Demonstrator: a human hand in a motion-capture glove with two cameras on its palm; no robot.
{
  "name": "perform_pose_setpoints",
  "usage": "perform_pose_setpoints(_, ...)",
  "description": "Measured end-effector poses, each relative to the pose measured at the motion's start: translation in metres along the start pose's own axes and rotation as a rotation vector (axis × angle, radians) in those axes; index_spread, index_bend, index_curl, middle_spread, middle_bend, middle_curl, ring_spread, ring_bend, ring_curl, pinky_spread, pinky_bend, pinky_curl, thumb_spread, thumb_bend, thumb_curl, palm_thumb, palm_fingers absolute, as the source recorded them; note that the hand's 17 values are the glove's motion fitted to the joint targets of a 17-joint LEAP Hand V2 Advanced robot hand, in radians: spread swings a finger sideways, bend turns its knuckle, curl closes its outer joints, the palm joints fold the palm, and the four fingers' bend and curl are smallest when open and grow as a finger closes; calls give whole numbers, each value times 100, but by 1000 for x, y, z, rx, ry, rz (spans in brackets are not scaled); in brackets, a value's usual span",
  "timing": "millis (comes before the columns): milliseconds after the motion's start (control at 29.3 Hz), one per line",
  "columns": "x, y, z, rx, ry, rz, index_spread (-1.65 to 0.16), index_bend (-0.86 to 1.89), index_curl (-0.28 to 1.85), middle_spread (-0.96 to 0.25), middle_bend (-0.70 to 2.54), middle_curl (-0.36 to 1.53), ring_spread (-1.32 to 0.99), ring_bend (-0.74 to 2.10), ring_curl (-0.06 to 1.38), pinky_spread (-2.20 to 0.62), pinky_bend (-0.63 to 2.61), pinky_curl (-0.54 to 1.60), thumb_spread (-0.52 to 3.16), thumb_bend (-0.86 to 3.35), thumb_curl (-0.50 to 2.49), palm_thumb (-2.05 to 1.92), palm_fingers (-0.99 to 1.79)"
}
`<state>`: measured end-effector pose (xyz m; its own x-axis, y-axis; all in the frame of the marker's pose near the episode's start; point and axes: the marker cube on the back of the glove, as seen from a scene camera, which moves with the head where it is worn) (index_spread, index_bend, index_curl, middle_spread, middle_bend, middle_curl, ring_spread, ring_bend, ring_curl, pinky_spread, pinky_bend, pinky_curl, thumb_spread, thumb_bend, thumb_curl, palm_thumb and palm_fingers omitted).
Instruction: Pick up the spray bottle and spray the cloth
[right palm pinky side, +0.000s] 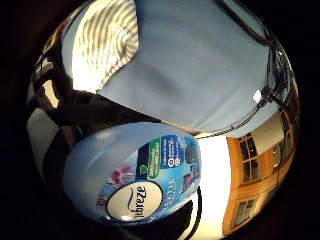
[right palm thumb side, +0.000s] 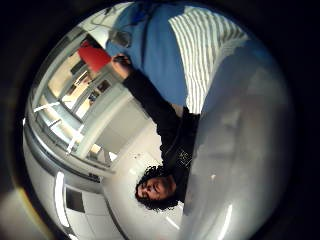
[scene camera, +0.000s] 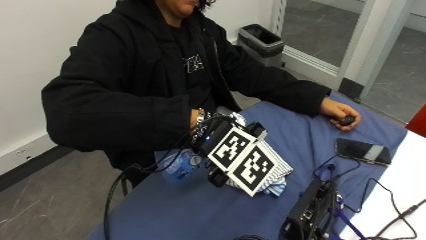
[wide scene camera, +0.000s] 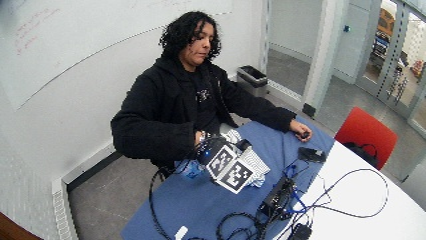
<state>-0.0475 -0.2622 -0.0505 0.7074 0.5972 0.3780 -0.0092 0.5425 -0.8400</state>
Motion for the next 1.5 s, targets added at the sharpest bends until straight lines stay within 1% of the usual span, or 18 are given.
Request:
perform_pose_setpoints(171, -1, -18, 19, -79, 100, 107, -27, 32, 59, -17, 66, 60, -20, 76, 53, -25, 54, 48, 29, -1, 77, 104, 129)
perform_pose_setpoints(376, 4, -39, 40, -159, 181, 185, -27, 31, 61, -18, 66, 61, -20, 75, 53, -25, 54, 48, 31, -2, 79, 103, 129)
perform_pose_setpoints(581, -11, -67, 38, -168, 164, 200, -28, 28, 62, -18, 65, 61, -20, 75, 53, -24, 55, 48, 33, -2, 81, 103, 129)
perform_pose_setpoints(683, 2, -57, 48, -206, 195, 213, -28, 27, 62, -18, 65, 61, -20, 75, 53, -24, 55, 48, 34, -2, 81, 103, 129)
perform_pose_setpoints(786, 1, -48, 49, -208, 205, 193, -28, 27, 63, -18, 65, 61, -20, 75, 53, -24, 55, 48, 35, -2, 82, 103, 129)
perform_pose_setpoints(956, -31, -33, 34, -134, 195, 77, -28, 26, 64, -18, 64, 61, -20, 75, 53, -24, 54, 47, 36, -2, 83, 103, 129)
perform_pose_setpoints(1230, -125, -8, 15, -2, 142, -268, -29, 25, 65, -19, 64, 61, -20, 74, 53, -24, 54, 47, 38, -2, 85, 103, 129)
perform_pose_setpoints(1503, -200, -15, 26, 52, 30, -568, -29, 22, 67, -19, 63, 62, -20, 74, 53, -24, 54, 47, 39, -2, 86, 102, 128)
